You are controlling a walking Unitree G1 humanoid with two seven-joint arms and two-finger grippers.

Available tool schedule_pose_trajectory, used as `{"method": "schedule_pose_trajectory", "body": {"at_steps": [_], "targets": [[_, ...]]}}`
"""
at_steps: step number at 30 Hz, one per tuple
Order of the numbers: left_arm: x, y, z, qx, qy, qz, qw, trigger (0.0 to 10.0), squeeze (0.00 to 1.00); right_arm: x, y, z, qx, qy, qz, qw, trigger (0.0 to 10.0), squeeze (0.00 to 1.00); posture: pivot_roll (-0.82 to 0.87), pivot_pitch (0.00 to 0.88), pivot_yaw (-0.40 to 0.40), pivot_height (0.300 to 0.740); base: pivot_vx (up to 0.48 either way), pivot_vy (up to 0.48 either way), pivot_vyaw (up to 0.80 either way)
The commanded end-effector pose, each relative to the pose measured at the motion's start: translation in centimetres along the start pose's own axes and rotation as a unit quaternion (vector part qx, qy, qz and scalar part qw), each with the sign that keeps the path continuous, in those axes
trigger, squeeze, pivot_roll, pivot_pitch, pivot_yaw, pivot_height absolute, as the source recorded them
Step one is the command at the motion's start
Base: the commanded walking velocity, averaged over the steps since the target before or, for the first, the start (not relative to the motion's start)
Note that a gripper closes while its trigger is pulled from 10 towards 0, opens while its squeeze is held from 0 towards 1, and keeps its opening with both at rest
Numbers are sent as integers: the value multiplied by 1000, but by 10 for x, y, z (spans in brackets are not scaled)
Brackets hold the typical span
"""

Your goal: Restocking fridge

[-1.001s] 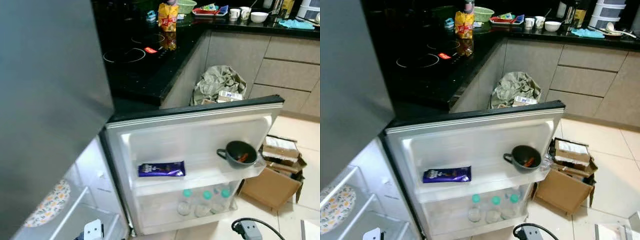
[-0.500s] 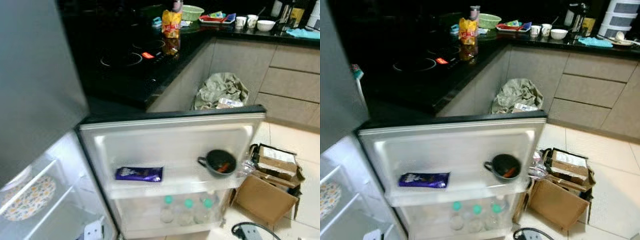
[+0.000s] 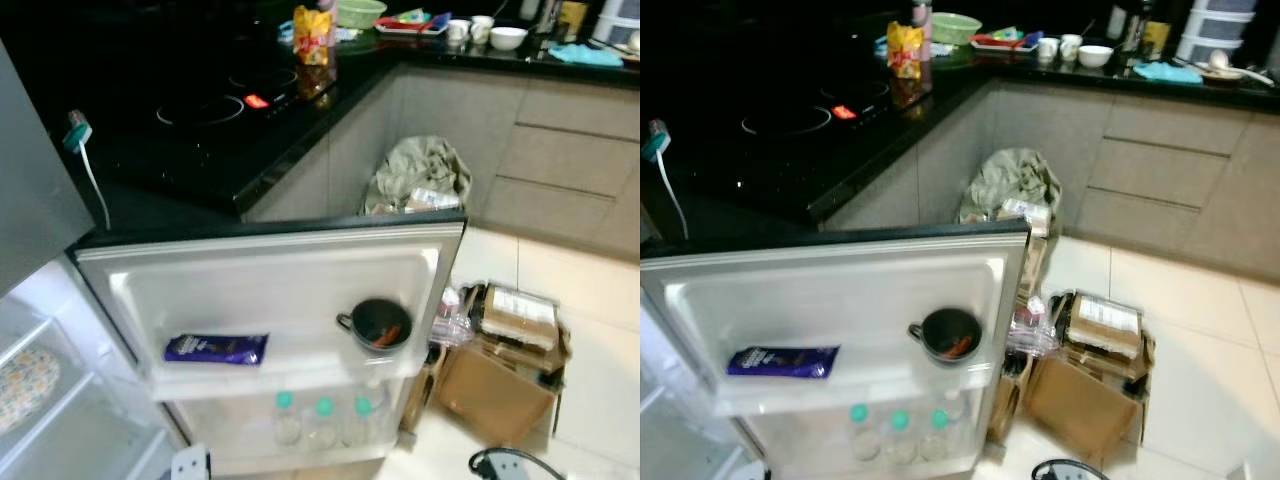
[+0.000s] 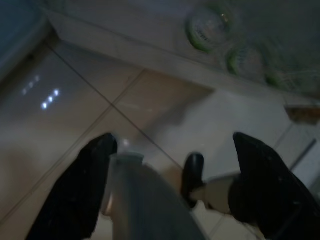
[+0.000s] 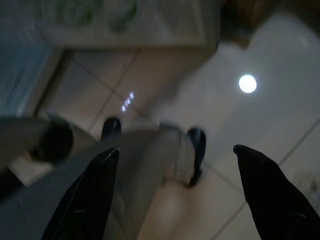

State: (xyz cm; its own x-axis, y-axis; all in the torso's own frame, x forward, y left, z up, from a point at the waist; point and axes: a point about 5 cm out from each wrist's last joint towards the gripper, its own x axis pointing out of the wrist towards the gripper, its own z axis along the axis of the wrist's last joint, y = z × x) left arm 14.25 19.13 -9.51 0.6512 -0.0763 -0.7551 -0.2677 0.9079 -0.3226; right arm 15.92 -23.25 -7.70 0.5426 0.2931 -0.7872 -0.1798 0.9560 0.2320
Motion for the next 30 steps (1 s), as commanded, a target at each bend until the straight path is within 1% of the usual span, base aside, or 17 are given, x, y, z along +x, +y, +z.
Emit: {"method": "schedule_pose_trajectory", "body": {"at_steps": [1, 16, 21, 30], "targets": [[0, 3, 3, 2, -3, 3, 1000, 10000, 0, 3, 5, -1, 7, -5, 10, 1000, 10000, 0, -134, 0, 10, 740, 0, -480, 800], [0, 2, 3, 2, -2, 2, 1000, 10000, 0, 3, 8, -5, 11, 0, 16, 1000, 10000, 0, -136, 0, 11, 740, 0, -456, 800], [0, 2, 2, 2, 0, 1, 1000, 10000, 0, 2, 5, -4, 18, -1, -6, 1000, 10000, 0, -137, 0, 12, 740, 0, -467, 0], [1, 1, 3, 2, -1, -2, 1000, 10000, 0, 2, 4, -6, 15, 4, -12, 1000, 10000, 0, -137, 0, 12, 740, 0, -469, 0]]}}
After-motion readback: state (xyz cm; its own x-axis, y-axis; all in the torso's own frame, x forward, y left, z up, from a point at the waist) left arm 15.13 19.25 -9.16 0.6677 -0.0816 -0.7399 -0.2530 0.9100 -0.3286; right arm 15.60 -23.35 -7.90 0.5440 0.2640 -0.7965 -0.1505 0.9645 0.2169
